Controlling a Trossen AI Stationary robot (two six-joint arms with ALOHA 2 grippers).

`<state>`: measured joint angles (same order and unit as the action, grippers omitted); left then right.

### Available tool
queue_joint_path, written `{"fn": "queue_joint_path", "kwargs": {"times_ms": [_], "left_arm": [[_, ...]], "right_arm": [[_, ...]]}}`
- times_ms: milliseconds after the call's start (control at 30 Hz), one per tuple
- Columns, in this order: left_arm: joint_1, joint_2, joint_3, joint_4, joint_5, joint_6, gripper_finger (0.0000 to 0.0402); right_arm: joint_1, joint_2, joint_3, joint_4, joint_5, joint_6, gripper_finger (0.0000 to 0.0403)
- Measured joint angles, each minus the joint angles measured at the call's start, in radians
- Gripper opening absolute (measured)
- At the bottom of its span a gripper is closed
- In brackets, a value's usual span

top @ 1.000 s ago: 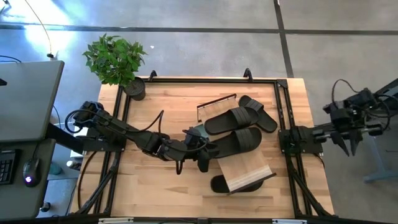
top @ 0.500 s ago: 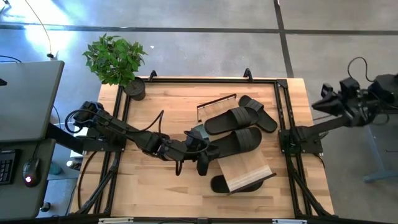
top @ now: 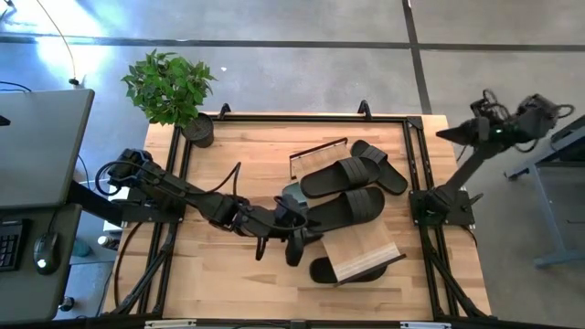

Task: Pick and place slides into the shelf
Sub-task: Put the black slides under the shelf

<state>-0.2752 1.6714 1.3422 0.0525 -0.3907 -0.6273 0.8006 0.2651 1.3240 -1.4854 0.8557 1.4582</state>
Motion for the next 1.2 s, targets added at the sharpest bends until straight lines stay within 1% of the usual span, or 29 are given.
{"fn": "queue_joint_path", "kwargs": {"times_ms": [67, 100, 200, 267, 367, 433, 567, 700, 800, 900, 967, 1067, 1133, 1200], "left_arm": [[0.000, 0.000, 0.000, 0.001, 0.018, 0.013, 0.0177], [0.000, 0.000, 0.000, 0.001, 0.022, 0.018, 0.0177], [0.000, 0.000, 0.000, 0.000, 0.025, 0.024, 0.0177], [0.000, 0.000, 0.000, 0.000, 0.025, 0.035, 0.0177], [0.000, 0.000, 0.000, 0.000, 0.032, 0.049, 0.0177], [0.000, 0.000, 0.000, 0.000, 0.045, 0.058, 0.0177], [0.000, 0.000, 0.000, 0.003, 0.071, 0.073, 0.0177], [0.000, 0.000, 0.000, 0.000, 0.096, 0.074, 0.0177], [0.000, 0.000, 0.000, 0.000, 0.114, 0.074, 0.0177], [0.000, 0.000, 0.000, 0.000, 0.133, 0.074, 0.0177], [0.000, 0.000, 0.000, 0.000, 0.148, 0.073, 0.0177], [0.000, 0.000, 0.000, 0.000, 0.158, 0.073, 0.0177], [0.000, 0.000, 0.000, 0.000, 0.161, 0.073, 0.0177], [0.000, 0.000, 0.000, -0.001, 0.166, 0.073, 0.0177]], "right_arm": [[0.048, -0.007, -0.036, -0.093, 0.052, 0.127, 0.0064], [0.063, -0.014, -0.060, -0.084, 0.061, 0.183, 0.0071], [0.107, -0.045, -0.151, -0.067, 0.092, 0.253, 0.0097], [0.132, -0.055, -0.209, -0.088, 0.104, 0.401, 0.0114], [0.138, -0.093, -0.308, -0.088, 0.117, 0.572, 0.0133], [0.135, -0.108, -0.384, -0.084, 0.123, 0.667, 0.0138], [0.120, -0.132, -0.520, -0.088, 0.131, 0.790, 0.0140], [0.114, -0.136, -0.618, -0.087, 0.077, 0.857, 0.0140], [0.114, -0.125, -0.614, -0.075, 0.111, 0.820, 0.0140], [0.114, -0.102, -0.588, -0.024, 0.179, 0.713, 0.0140], [0.114, -0.086, -0.572, 0.058, 0.220, 0.609, 0.0140], [0.114, -0.067, -0.534, 0.219, 0.254, 0.380, 0.0140], [0.115, -0.056, -0.496, 0.370, 0.248, 0.179, 0.0140], [0.115, -0.046, -0.461, 0.557, 0.221, -0.055, 0.0140]]}}
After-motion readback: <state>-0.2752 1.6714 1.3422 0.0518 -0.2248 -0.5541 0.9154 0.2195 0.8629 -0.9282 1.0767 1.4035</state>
